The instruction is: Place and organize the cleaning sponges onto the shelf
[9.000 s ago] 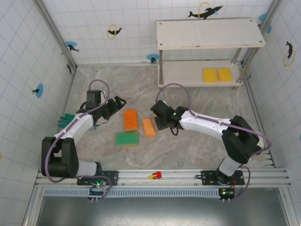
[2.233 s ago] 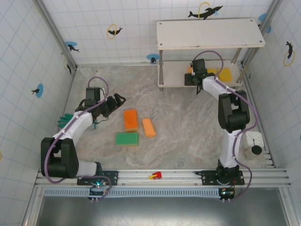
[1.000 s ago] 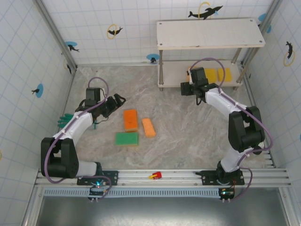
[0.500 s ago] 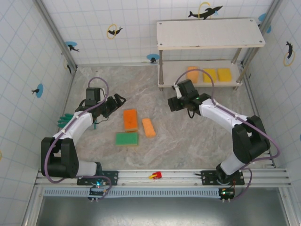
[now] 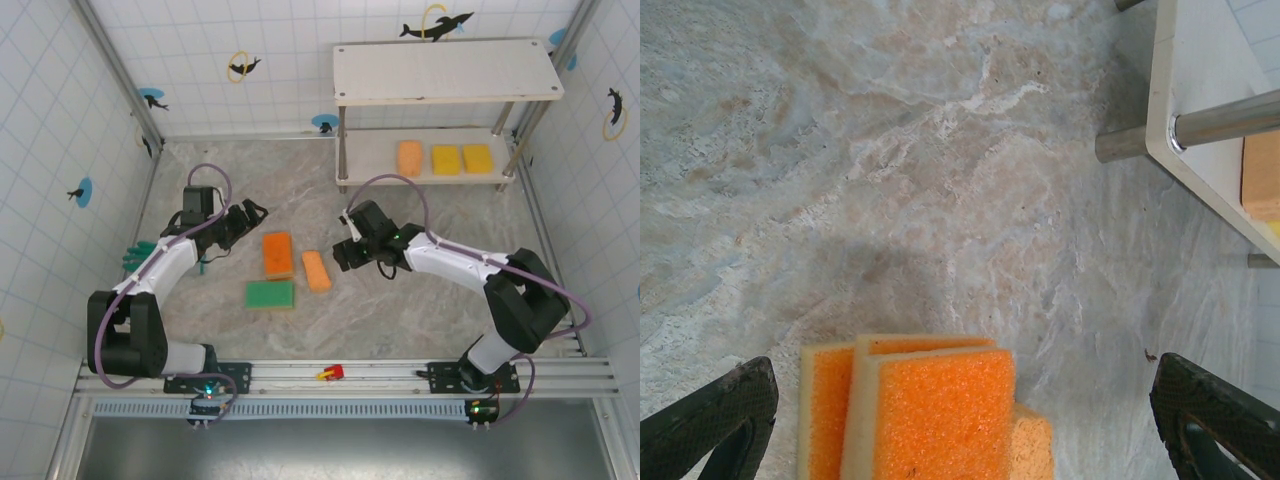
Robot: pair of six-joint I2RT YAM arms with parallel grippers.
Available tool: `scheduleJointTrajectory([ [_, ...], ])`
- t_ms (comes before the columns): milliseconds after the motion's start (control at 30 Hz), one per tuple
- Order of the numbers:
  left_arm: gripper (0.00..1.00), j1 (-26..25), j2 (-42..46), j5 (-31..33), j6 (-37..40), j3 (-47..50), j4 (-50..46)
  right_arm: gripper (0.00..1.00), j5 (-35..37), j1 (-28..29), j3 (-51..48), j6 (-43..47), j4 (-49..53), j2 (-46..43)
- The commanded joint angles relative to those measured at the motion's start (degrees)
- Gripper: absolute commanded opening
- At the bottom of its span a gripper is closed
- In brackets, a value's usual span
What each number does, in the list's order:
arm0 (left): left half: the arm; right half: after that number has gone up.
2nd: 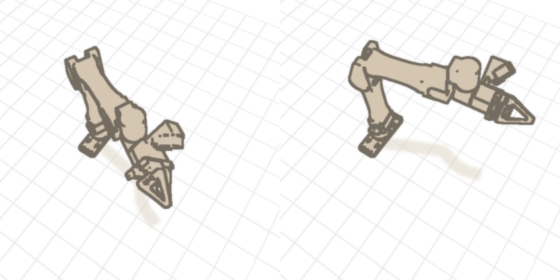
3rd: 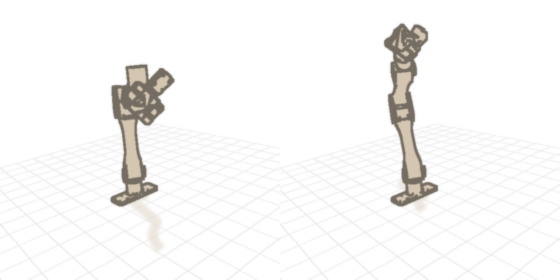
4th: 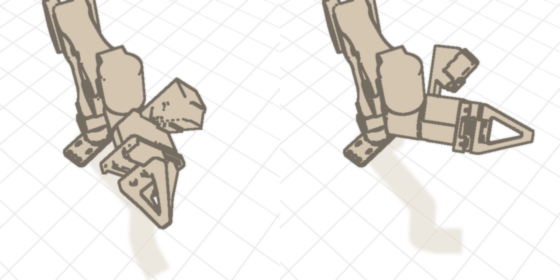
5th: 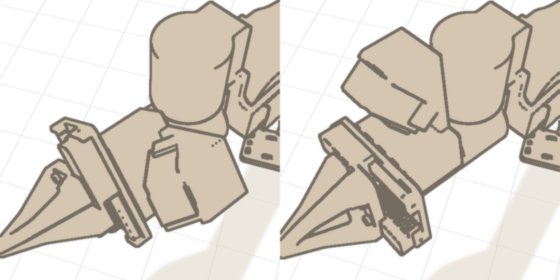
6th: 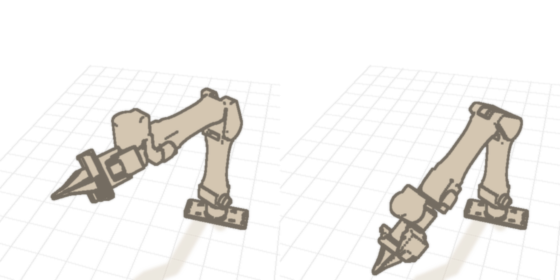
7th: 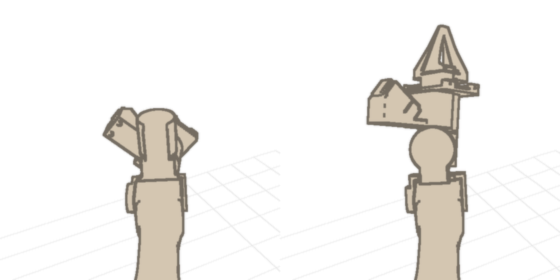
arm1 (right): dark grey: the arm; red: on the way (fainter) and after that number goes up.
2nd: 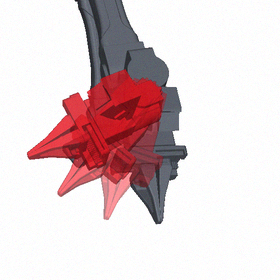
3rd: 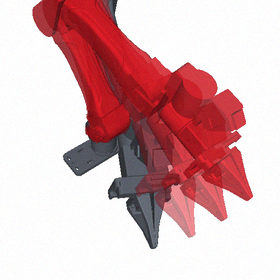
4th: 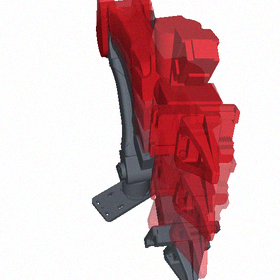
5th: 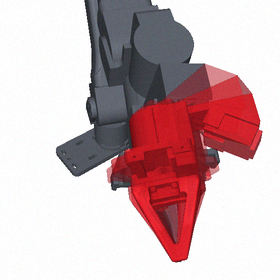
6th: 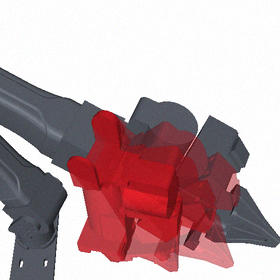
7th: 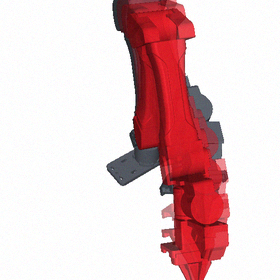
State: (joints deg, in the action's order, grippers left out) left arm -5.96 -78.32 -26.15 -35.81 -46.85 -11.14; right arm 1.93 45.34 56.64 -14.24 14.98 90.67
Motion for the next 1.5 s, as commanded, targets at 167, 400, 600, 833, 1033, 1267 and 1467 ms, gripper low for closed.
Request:
scheduleJointTrajectory([
  [167,0.97,-0.1,0.4,-0.4,1.1,0.7,-0.2,0.92,-4.7,3.1,-0.3,-3.8,-3.8,-0.3],
  [400,0.97,-0.1,0.7,-0.1,1.1,1.0,-0.3,0.93,-3.9,7.7,1.3,-7.1,-4.5,2.4],
  [600,0.97,-0.1,0.5,-0.1,1.1,1.0,-0.4,0.93,-1.8,10.2,3.6,-8.9,-3.6,6.4],
  [833,0.97,-0.1,0.8,0.1,0.9,1.1,-0.1,0.91,2.8,12.6,6.3,-12.0,-2.3,9.7],
  [1033,0.97,-0.1,0.3,0.1,0.9,0.8,-0.4,0.9,6.8,13.3,8.3,-14.1,0.7,11.7],
  [1267,0.97,-0.1,-0.2,-0.1,1.0,0.4,-0.2,0.89,9.5,14.8,10.4,-14.3,3.8,13.4],
  [1467,0.97,-0.1,-0.4,-0.3,1.0,0.7,0.0,0.87,9.8,15.4,12.2,-13.8,5.3,15.2],
])
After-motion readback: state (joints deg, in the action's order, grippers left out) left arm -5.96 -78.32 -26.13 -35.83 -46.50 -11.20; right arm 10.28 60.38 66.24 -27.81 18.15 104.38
